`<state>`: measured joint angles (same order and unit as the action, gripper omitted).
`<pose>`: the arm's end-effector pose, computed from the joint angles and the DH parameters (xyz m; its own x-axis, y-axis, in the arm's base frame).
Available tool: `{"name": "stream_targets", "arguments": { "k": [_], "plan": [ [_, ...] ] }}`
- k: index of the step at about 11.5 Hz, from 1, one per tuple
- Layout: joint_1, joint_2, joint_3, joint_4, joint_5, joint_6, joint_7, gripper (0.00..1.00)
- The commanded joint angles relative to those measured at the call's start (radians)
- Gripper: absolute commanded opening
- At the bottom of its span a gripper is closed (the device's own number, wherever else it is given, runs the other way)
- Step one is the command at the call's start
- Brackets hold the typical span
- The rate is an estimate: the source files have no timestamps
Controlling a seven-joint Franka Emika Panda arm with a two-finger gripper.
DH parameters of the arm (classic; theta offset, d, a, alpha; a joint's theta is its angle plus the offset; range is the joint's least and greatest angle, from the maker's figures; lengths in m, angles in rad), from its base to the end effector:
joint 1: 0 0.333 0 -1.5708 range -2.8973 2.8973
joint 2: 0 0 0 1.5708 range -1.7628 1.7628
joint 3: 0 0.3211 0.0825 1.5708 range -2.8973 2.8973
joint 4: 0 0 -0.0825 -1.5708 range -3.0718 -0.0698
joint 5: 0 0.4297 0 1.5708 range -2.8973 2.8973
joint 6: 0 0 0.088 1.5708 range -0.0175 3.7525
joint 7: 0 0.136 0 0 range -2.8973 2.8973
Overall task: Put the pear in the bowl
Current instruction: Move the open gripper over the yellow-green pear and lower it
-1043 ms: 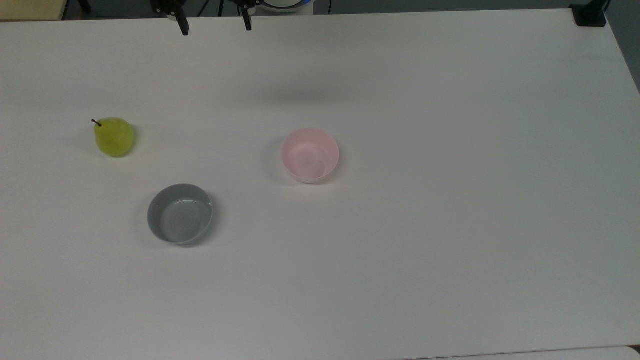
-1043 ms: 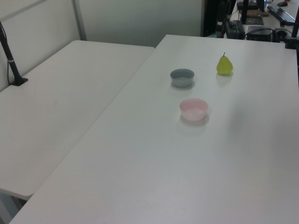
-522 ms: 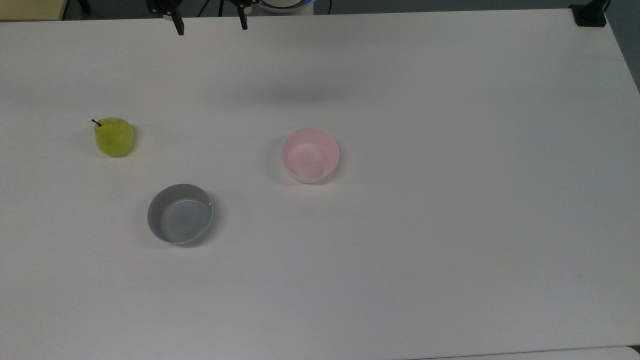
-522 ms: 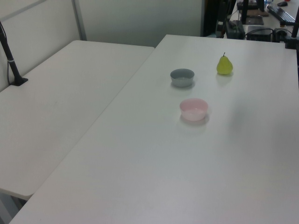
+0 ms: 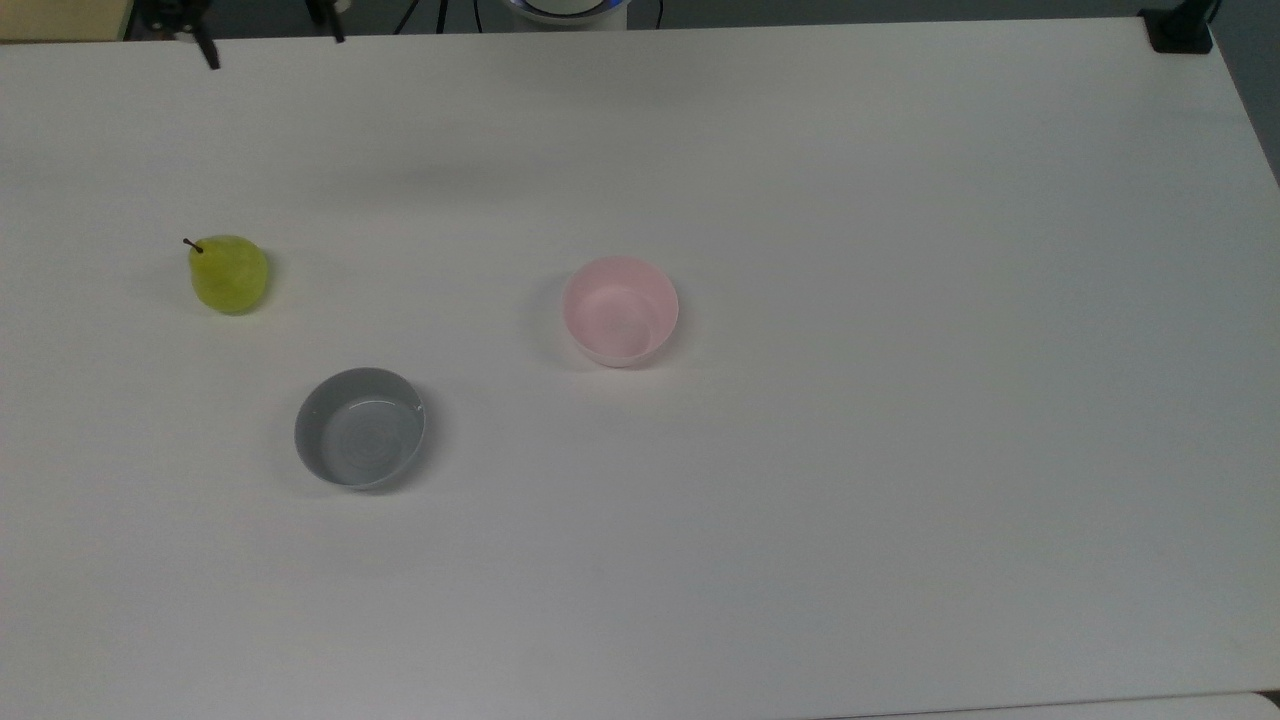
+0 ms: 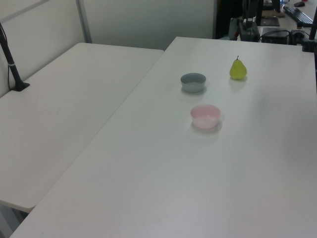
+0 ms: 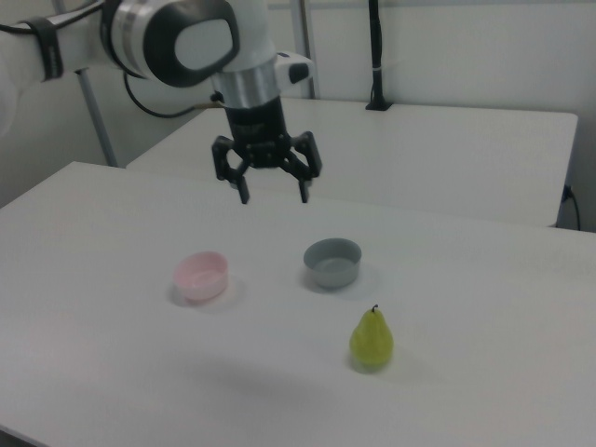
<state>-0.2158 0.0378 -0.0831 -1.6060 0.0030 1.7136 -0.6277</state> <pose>0.5990 -0.1833 0.5722 0.9446 0.3233 0.0565 0.3214 -0.9461 0.0411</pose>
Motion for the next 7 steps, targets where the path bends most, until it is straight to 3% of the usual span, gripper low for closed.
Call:
{"name": "stream_targets", "arguments": {
  "k": [1,7],
  "plan": [
    [-0.049,0.034,-0.006,-0.084,-0.009,0.157,-0.018,1.0],
    [-0.152,0.19,-0.006,-0.089,-0.006,0.274,0.026,1.0]
  ]
}}
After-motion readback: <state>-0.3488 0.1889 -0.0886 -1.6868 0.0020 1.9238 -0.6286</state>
